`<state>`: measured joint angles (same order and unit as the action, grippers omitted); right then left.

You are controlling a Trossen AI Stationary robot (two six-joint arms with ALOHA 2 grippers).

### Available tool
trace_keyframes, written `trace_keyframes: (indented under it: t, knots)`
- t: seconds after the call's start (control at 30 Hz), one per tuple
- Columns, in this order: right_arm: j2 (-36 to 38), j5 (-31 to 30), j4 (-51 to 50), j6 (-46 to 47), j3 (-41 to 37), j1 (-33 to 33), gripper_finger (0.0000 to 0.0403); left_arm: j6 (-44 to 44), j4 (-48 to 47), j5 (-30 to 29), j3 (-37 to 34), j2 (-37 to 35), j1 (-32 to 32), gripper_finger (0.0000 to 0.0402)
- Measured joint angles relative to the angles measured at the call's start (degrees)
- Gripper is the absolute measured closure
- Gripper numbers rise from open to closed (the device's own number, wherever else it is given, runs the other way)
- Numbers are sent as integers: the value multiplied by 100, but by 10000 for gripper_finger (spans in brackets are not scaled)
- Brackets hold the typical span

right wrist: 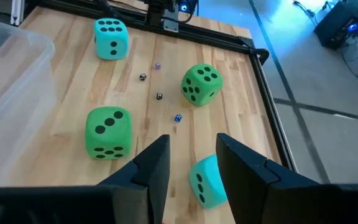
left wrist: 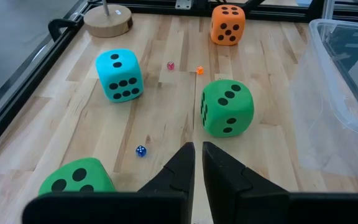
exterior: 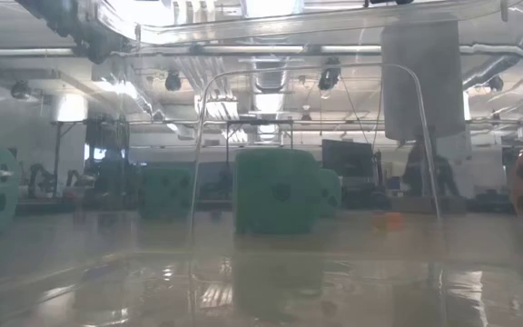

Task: Pick & Place Dice
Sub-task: Put the large orange dice into the transparent bin

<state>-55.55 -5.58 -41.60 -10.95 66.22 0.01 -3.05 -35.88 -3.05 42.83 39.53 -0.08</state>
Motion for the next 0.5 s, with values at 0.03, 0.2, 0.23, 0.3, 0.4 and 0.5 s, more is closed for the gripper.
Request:
trace_keyframes:
  t: [0.03, 0.2, 0.23, 0.3, 0.4, 0.5]
  knots:
    - [0, 0, 0, 8, 0, 0, 278, 0, 0, 0, 0, 0, 0, 364]
    - [0, 0, 0, 124, 0, 0, 273, 0, 0, 0, 0, 0, 0, 364]
    - [0, -2, 0, 163, 0, 0, 272, 0, 0, 0, 0, 0, 0, 364]
    - [0, 0, 5, 177, 0, 0, 269, 0, 0, 0, 0, 0, 0, 364]
    - [0, 0, 7, 154, 0, 0, 267, 0, 0, 0, 0, 0, 0, 364]
    - [0, -2, 7, 178, 0, 0, 266, -2, -2, 0, 0, 0, 0, 364]
